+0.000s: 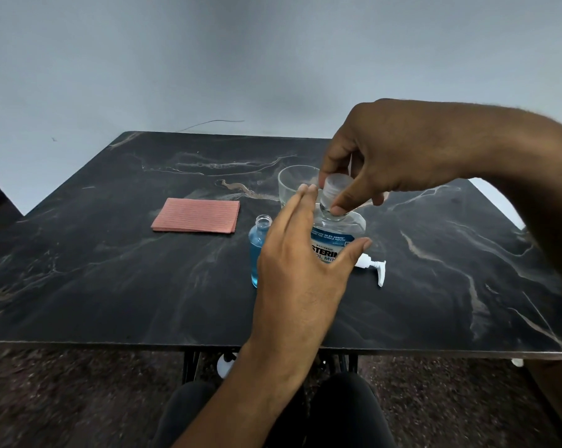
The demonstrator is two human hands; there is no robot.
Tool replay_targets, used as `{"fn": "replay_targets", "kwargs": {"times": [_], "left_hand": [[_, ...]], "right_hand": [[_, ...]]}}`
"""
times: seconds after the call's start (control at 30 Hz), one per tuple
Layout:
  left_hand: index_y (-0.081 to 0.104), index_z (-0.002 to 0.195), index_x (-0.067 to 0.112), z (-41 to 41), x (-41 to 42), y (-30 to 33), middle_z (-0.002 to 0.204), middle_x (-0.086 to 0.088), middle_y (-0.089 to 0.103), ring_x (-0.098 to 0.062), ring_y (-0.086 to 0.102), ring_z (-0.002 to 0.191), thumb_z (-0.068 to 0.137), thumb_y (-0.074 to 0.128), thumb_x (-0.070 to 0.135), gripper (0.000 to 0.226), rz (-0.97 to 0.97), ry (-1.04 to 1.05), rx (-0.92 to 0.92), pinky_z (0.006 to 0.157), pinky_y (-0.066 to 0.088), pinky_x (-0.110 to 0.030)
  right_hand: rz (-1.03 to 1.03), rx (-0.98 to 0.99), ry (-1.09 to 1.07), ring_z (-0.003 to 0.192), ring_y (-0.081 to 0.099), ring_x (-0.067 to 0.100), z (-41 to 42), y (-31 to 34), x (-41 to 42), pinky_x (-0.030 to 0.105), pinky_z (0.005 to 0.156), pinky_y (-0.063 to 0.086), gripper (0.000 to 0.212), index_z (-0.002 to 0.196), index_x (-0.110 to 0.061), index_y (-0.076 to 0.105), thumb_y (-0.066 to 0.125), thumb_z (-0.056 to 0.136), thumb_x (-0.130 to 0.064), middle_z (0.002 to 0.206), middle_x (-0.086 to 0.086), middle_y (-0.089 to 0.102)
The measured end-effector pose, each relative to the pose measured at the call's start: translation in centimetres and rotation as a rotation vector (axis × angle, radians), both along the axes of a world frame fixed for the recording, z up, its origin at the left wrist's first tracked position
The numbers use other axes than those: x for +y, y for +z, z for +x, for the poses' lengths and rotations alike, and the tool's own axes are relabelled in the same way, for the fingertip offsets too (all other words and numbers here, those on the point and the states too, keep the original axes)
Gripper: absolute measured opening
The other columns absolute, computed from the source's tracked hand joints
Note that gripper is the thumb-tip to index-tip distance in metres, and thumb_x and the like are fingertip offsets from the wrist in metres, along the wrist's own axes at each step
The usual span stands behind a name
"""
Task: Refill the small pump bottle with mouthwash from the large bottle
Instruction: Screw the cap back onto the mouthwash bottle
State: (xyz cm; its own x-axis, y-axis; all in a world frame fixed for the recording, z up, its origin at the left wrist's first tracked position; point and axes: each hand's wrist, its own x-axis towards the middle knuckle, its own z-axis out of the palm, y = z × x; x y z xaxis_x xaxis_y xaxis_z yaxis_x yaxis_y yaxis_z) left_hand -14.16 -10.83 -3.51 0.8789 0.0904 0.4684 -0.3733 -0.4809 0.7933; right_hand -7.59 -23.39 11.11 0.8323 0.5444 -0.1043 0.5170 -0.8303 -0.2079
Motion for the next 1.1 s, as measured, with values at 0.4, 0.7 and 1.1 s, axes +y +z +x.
{"fn": "replay_targets", "kwargs": {"times": [0.4, 0.7, 1.1], "left_hand": [[0.065, 0.126, 0.017, -1.3, 6.8, -4.3, 0.111, 0.004, 0.065, -0.016, 0.063, 0.099, 0.083, 0.082, 0.014, 0.047, -0.112, 0.175, -0.174, 0.090, 0.054, -0.032], [0.057, 0.128, 0.036, -0.9, 7.1, -6.0, 0.115, 0.014, 0.059, -0.016, 0.061, 0.107, 0.078, 0.084, 0.025, 0.058, -0.075, 0.126, -0.140, 0.091, 0.045, -0.014], [0.052, 0.131, 0.039, -0.2, 6.9, -6.3, 0.122, 0.014, 0.056, -0.015, 0.061, 0.109, 0.074, 0.087, 0.027, 0.067, -0.175, 0.099, -0.108, 0.092, 0.051, -0.027]], "right_hand": [[0.071, 0.027, -0.019, 0.051, 0.067, 0.000, -0.2, -0.9, -0.5, 0.010, 0.044, 0.042, 0.035, 0.092, -0.031, 0.071, 0.083, 0.066, -0.051, 0.062, -0.025, 0.068], [0.205, 0.015, -0.048, 0.053, 0.066, 0.006, -0.6, -2.3, -1.4, 0.017, 0.050, 0.047, 0.025, 0.082, -0.025, 0.075, 0.086, 0.067, -0.041, 0.070, -0.007, 0.075], [0.316, -0.080, -0.181, 0.053, 0.064, 0.007, 1.1, 1.3, -5.5, 0.012, 0.051, 0.047, 0.016, 0.087, -0.018, 0.077, 0.083, 0.073, -0.019, 0.065, -0.004, 0.074]]}}
